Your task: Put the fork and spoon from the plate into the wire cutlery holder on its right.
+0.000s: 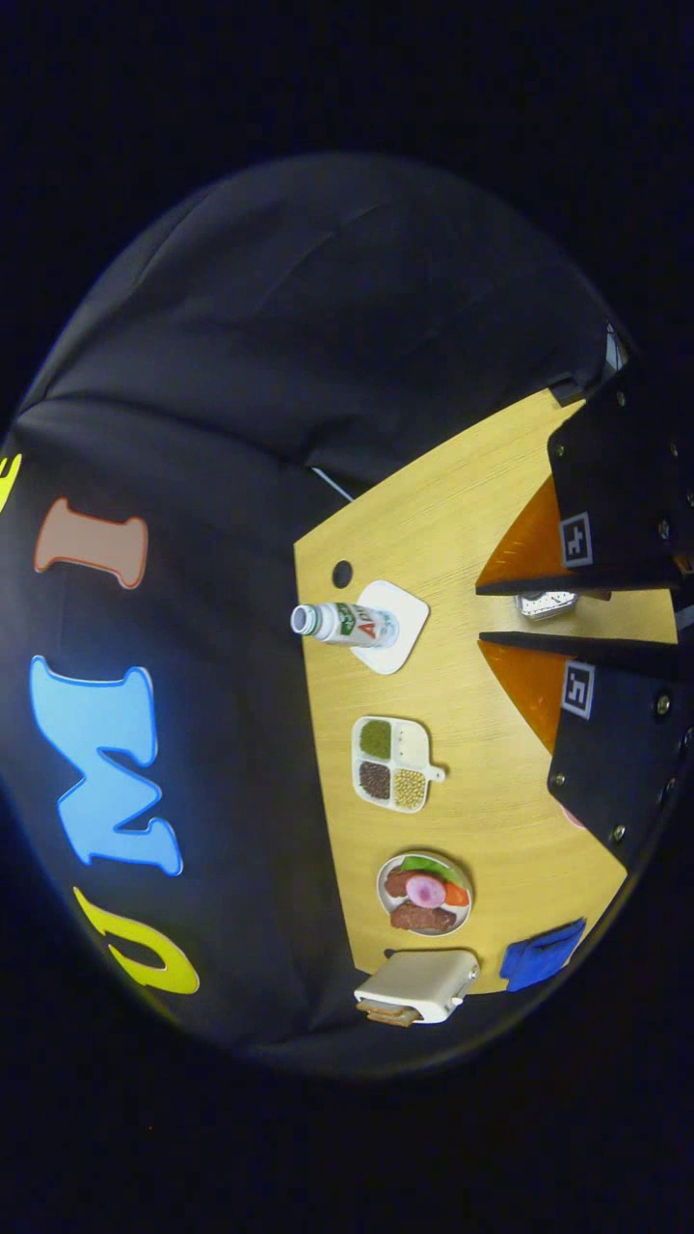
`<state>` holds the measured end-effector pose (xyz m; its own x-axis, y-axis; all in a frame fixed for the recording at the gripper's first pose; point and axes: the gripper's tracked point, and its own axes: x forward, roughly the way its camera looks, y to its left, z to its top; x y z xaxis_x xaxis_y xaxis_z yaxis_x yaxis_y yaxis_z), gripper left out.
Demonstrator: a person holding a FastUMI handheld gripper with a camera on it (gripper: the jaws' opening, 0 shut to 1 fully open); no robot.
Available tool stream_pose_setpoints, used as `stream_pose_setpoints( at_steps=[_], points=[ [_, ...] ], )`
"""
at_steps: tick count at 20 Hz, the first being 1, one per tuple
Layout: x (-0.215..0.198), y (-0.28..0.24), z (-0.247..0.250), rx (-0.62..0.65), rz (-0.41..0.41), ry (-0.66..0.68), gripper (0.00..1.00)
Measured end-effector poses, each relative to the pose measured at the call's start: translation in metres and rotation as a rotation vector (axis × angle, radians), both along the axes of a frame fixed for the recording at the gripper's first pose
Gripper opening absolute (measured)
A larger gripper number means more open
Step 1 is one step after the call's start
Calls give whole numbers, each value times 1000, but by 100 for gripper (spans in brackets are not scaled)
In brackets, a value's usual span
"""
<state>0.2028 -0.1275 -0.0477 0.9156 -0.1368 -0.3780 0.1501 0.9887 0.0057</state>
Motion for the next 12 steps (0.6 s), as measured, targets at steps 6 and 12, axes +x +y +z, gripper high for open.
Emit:
stream_pose_setpoints(
  at_steps=[6, 12],
  points=[
    [-33, 37, 78, 9, 51, -319, 21],
    [-72, 78, 124, 20, 130, -536, 21]
  ],
)
